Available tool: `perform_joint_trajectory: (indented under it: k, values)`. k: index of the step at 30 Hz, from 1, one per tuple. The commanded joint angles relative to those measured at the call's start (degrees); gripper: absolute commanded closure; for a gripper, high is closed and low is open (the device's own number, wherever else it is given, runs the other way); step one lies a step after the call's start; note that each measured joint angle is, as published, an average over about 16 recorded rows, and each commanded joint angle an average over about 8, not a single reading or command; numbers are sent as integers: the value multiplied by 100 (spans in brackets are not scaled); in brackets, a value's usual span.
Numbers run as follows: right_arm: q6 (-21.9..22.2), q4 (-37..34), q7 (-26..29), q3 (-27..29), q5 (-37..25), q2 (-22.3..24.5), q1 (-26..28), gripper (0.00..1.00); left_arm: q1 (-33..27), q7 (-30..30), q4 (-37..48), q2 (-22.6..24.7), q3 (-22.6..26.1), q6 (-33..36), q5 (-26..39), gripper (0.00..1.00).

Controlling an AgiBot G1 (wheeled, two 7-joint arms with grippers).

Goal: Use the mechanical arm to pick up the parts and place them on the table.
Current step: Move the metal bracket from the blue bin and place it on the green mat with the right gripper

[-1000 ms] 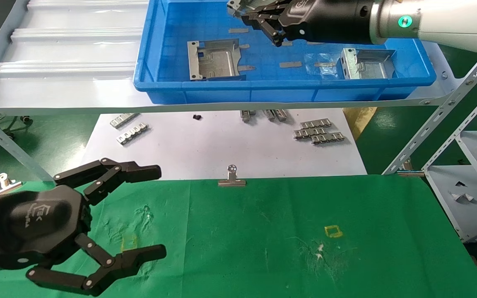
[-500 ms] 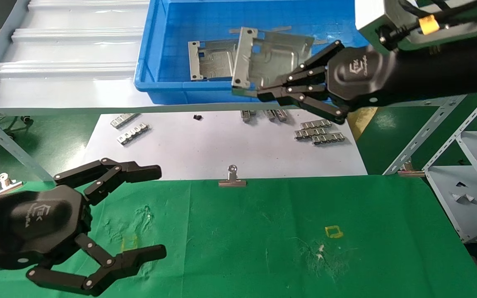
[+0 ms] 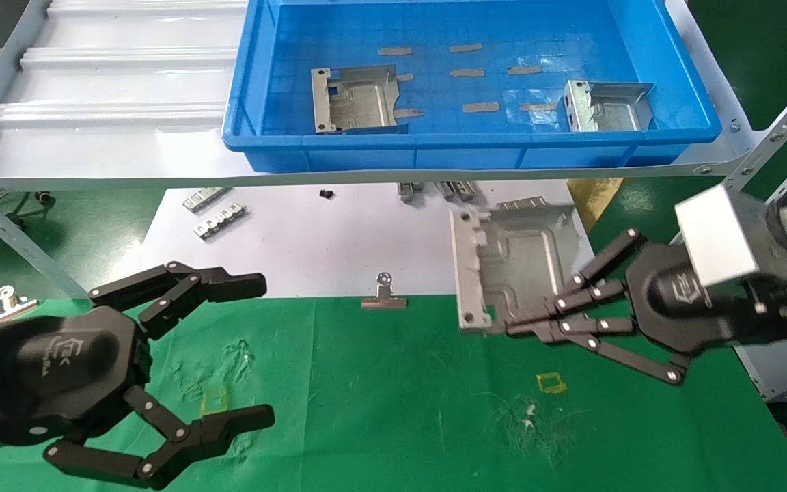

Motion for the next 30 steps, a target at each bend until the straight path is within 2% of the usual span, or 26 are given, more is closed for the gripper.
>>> perform_joint_trajectory:
  k: [1,5,10,18,24,26,30]
  values:
    - [9,245,-38,-291,-72,229,-45,100,0,0,0,0,0,0,0,0]
    - [78,21,-255,-780,-558,127,-167,100,0,0,0,0,0,0,0,0]
    - [218,-576,-621,-1143,-925,-259,-458,100,0,0,0,0,0,0,0,0]
    - [753,-1528,-1295,-1235,-1106,-848,-824,100,0,0,0,0,0,0,0,0]
    - [855,-2045,-1672,-1275,-1197,-1125,-919,99,0,0,0,0,0,0,0,0]
    - [868,-2207,-1758,-1290,-1227,-1206,-935,89,0,0,0,0,0,0,0,0]
    - [958,-2478,-1929,-1316,-1294,-1348,-956,39,0,0,0,0,0,0,0,0]
